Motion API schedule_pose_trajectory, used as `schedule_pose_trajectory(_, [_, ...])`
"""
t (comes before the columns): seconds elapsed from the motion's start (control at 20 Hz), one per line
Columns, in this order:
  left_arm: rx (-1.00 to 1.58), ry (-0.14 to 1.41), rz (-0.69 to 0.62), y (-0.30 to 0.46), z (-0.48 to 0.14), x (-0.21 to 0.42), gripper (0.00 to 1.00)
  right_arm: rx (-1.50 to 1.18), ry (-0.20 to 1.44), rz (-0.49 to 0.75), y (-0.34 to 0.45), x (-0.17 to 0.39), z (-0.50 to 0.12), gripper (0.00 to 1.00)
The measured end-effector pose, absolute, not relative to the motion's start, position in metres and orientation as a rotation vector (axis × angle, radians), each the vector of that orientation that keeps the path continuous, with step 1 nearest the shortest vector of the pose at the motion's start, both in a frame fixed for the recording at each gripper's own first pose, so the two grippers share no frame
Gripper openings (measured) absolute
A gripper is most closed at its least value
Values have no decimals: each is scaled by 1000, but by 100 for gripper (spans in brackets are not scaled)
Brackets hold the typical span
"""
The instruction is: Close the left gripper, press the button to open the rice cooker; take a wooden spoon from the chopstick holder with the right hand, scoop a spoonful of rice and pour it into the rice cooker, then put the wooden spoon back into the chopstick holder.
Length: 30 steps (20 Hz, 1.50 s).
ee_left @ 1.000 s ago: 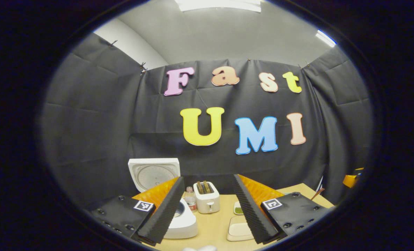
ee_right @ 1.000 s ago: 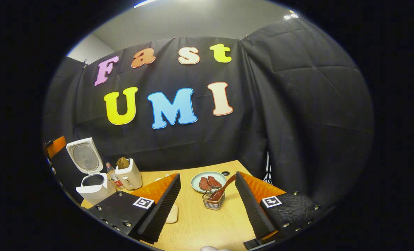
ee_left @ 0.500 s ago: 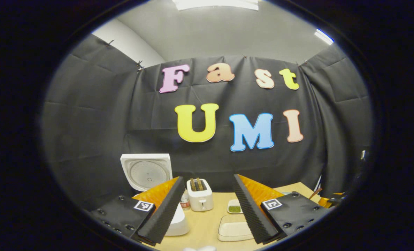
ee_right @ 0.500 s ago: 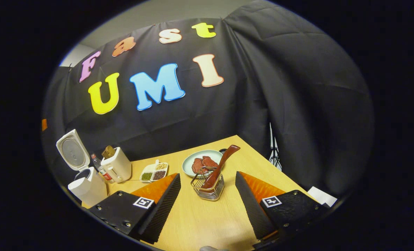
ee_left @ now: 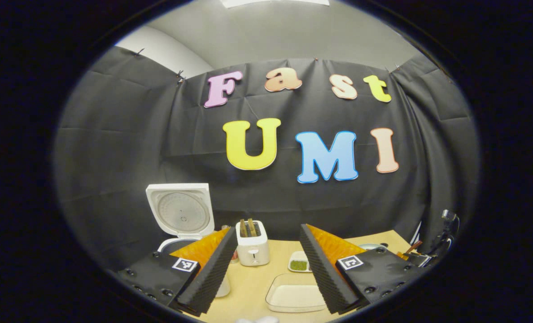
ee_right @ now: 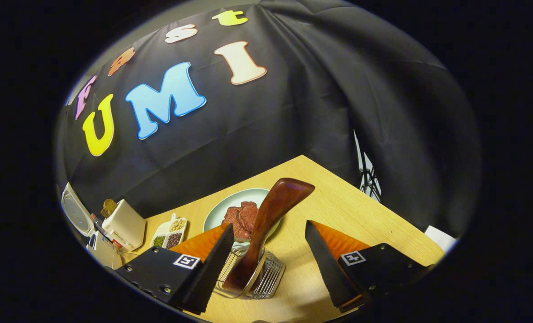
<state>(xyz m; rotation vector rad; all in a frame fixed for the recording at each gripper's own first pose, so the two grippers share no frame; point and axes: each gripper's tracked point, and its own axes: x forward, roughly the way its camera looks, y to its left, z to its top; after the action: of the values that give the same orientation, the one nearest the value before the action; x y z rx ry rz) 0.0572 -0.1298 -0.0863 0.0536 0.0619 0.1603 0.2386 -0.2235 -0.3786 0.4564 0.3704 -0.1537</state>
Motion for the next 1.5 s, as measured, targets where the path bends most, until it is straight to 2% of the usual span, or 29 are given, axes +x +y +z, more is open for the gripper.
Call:
schedule_pose_trajectory(0.1, [58,68,168,-133,-89,63,99,464,374,-152,-227,247,-380,97])
schedule_pose_trajectory(0.15, [63,68,170,-135,-90,65,99,466,374,-151,-228,250,-380,90])
schedule_pose_trajectory(0.2, [66,68,173,-135,-89,67,99,472,371,-144,-227,250,-380,89])
schedule_pose_trajectory(0.25, [69,68,175,-136,-90,67,99,483,365,-129,-226,252,-376,71])
schedule_pose_trajectory(0.3, [72,71,176,-137,-90,68,99,499,361,-111,-219,253,-373,60])
schedule_pose_trajectory(0.4, [81,73,179,-139,-91,67,99,488,360,-94,-213,254,-372,30])
schedule_pose_trajectory(0.45, [88,73,182,-139,-90,66,99,473,365,-79,-209,255,-371,24])
schedule_pose_trajectory(0.5, [91,73,182,-138,-89,65,99,468,360,-76,-211,255,-368,25])
schedule_pose_trajectory(0.6, [93,69,182,-137,-87,63,99,460,351,-78,-210,256,-363,16])
schedule_pose_trajectory(1.0, [78,54,165,-113,-86,55,99,376,300,-88,-205,249,-314,16])
schedule_pose_trajectory(1.25, [95,40,152,-75,-78,50,96,241,198,-124,-204,235,-229,16])
schedule_pose_trajectory(1.5, [68,38,148,-36,-69,43,99,175,109,-106,-167,217,-140,16])
